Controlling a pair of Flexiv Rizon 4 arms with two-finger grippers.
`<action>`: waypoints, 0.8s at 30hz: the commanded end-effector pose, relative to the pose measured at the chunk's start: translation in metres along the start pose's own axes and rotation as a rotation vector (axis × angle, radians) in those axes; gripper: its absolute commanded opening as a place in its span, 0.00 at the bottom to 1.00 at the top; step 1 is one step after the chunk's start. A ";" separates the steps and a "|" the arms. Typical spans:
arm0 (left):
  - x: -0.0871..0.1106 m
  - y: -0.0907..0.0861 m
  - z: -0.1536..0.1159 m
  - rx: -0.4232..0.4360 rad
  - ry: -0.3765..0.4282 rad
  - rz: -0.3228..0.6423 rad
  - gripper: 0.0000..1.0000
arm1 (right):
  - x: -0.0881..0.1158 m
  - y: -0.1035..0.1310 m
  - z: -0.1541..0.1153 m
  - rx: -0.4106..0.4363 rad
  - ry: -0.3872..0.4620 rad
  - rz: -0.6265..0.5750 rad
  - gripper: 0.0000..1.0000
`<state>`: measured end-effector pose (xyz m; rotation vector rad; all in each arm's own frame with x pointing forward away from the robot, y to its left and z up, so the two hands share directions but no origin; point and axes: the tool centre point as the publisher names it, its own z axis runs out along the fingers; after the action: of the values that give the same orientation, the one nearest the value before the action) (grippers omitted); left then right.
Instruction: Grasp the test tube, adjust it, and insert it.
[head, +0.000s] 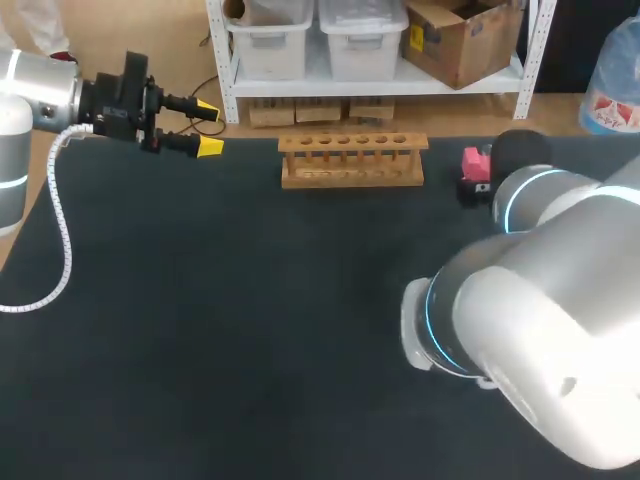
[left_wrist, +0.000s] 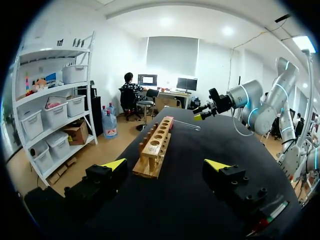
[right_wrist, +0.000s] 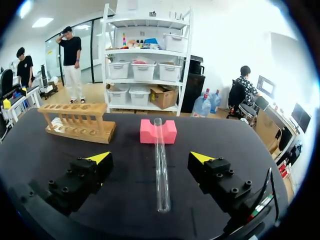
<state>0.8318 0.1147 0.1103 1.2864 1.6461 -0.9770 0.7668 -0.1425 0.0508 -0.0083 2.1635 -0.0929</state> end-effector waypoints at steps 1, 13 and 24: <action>0.001 -0.003 0.000 -0.006 -0.003 0.003 1.00 | 0.006 -0.013 0.005 -0.101 -0.011 -0.012 1.00; 0.001 -0.003 0.000 -0.006 -0.003 0.003 1.00 | 0.015 -0.028 0.025 -0.203 0.015 -0.018 1.00; 0.001 -0.003 0.000 -0.006 -0.003 0.003 1.00 | 0.023 -0.030 0.042 -0.238 0.031 -0.029 1.00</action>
<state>0.8318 0.1146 0.1104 1.2865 1.6460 -0.9770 0.7856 -0.1719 0.0148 -0.0763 2.2055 -0.0519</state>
